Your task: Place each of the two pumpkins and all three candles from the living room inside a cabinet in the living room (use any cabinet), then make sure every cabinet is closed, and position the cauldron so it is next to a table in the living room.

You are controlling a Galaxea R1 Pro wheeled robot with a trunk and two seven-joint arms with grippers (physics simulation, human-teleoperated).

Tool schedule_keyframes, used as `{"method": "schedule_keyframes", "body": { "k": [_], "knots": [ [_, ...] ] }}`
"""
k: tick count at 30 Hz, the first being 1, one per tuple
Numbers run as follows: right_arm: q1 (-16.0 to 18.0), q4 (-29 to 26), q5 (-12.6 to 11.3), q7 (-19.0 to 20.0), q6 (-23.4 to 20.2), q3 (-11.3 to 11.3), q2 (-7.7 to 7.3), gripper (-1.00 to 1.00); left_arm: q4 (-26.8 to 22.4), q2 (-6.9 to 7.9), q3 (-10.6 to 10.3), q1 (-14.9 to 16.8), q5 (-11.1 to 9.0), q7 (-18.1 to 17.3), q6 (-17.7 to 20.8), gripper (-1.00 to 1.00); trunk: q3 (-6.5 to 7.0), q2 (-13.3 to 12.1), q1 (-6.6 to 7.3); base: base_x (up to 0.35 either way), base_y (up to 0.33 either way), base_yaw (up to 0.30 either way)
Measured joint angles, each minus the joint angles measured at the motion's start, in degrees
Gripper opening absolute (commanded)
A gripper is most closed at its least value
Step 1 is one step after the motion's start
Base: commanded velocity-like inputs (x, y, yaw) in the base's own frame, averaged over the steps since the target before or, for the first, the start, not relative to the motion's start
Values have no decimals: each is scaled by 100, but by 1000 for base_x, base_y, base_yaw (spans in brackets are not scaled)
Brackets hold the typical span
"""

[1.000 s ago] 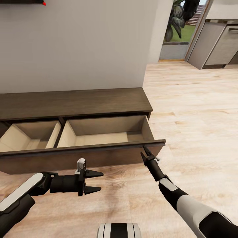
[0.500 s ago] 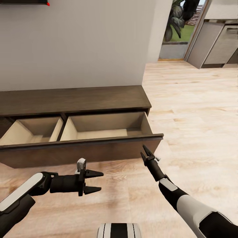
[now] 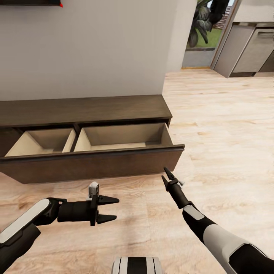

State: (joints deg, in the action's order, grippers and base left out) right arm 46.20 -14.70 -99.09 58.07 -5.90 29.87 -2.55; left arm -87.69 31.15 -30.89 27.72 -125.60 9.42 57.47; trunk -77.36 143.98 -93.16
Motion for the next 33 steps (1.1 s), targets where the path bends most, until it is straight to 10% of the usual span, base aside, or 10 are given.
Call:
{"method": "schedule_keyframes", "body": {
  "k": [16, 24, 33],
  "knots": [
    [0, 6, 23, -71, -317, 30, 12, 100, -57, -2, 63, 0, -63, 1, -25, 100, 243, -14, 29, -11, 0, 0],
    [-3, 7, 27, -1448, -418, 544, -6, 100, 56, 5, 69, 0, -90, 1, -25, 100, 420, -25, 49, -162, 0, 0],
    [-252, -10, 12, -1644, -566, 861, -28, 100, 61, 2, 64, 0, -83, 1, -19, 100, 620, -37, 73, -5, 0, 0]
  ]
}}
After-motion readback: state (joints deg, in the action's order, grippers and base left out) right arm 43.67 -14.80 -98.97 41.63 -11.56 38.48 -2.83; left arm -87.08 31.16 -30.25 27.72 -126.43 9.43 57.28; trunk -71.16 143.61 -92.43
